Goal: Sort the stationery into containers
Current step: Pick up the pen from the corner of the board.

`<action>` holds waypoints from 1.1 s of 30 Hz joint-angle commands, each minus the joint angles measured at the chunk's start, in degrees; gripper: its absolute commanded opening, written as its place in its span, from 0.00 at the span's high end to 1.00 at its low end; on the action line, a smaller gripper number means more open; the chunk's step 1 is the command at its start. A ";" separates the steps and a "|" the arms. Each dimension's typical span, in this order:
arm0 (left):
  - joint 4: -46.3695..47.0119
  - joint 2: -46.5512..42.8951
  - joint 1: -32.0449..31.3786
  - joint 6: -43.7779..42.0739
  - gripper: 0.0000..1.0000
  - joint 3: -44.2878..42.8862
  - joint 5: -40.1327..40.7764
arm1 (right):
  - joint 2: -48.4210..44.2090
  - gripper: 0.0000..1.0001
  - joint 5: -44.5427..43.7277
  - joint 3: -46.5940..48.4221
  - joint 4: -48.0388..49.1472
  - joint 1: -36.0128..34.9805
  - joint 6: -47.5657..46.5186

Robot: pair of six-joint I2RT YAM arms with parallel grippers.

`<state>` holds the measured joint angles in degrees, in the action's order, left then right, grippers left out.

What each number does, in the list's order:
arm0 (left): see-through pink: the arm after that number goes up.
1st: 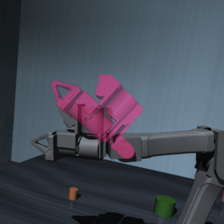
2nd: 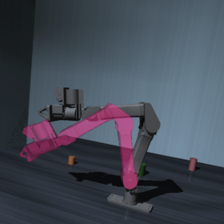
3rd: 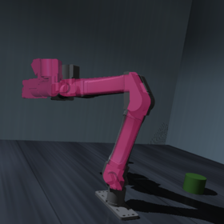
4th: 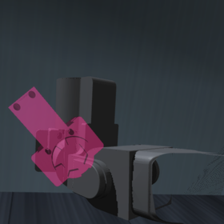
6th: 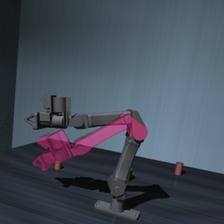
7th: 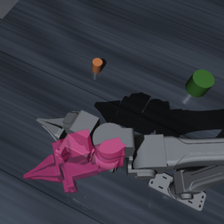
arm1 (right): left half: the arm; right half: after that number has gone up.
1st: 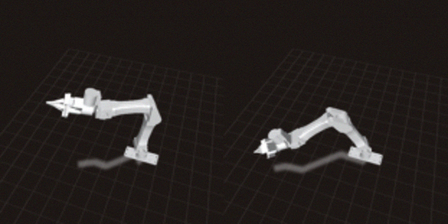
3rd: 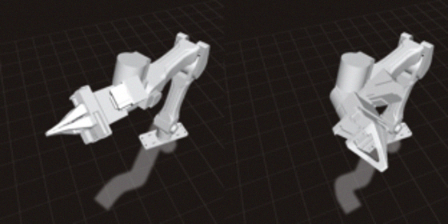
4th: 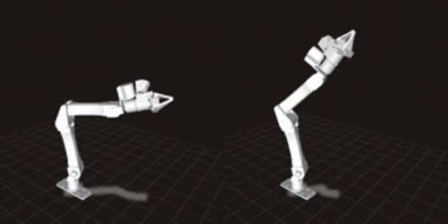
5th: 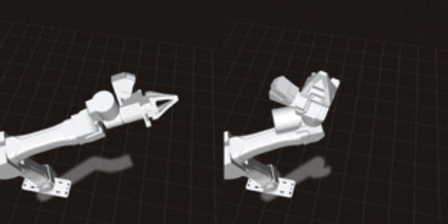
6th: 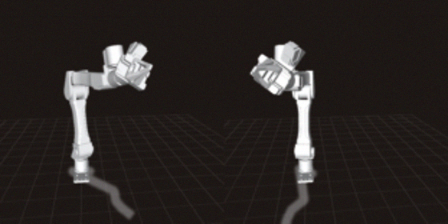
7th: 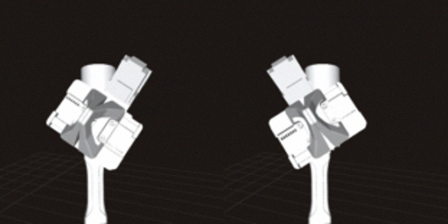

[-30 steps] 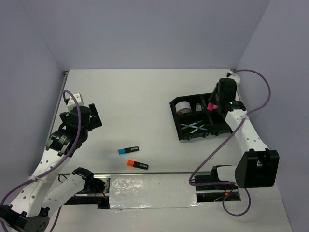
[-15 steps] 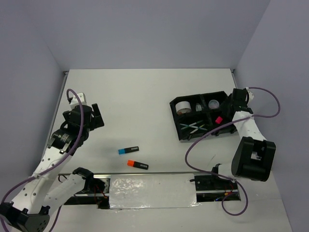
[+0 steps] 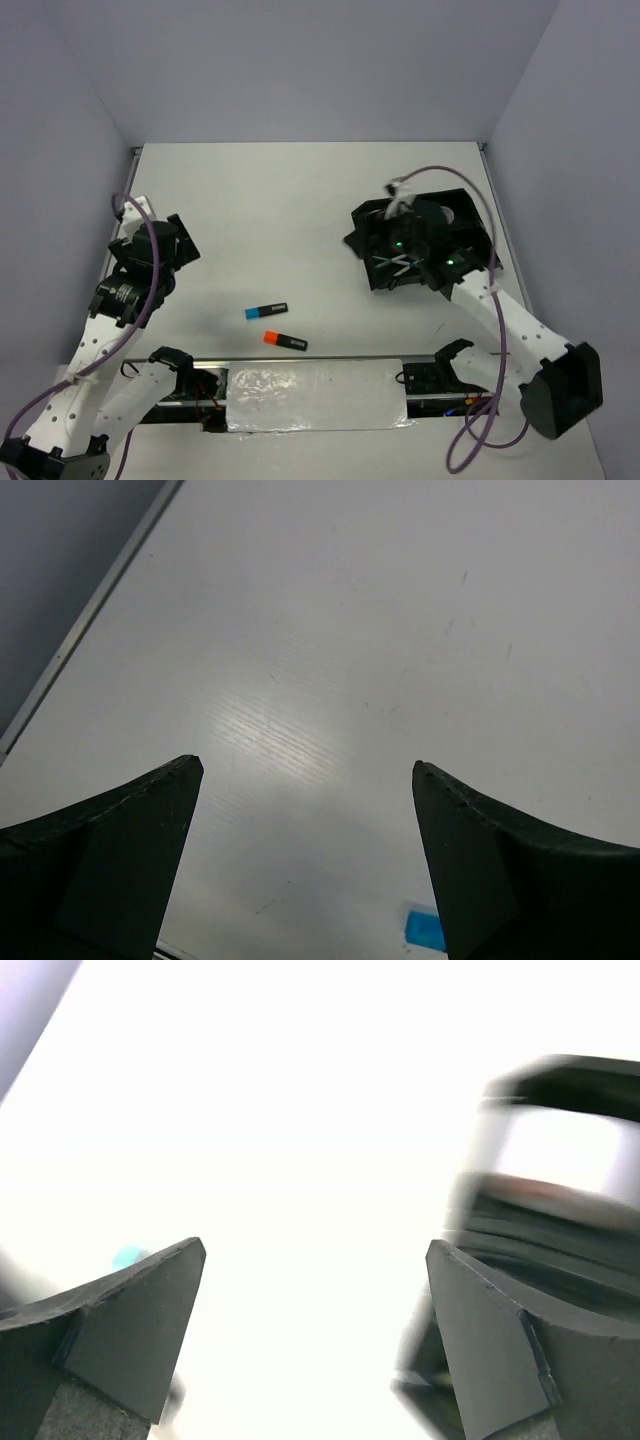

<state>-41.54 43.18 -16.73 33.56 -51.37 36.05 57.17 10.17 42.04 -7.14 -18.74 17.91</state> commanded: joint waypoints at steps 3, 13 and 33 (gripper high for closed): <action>-0.03 -3.89 2.58 2.65 0.01 -0.48 4.38 | 13.47 0.00 0.61 9.35 -5.85 -25.44 -17.29; 0.84 -1.87 2.67 0.98 0.01 -0.48 1.92 | 38.36 0.06 -12.27 20.44 -14.39 -51.30 -21.43; 2.25 -0.99 2.67 -0.87 0.01 -0.13 -1.16 | 50.24 0.53 -12.64 23.53 -10.71 -55.61 -19.32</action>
<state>-41.71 42.54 -14.37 34.22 -51.37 35.31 106.15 -1.85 65.28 -18.37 -73.91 -1.23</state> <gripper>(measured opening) 0.994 0.512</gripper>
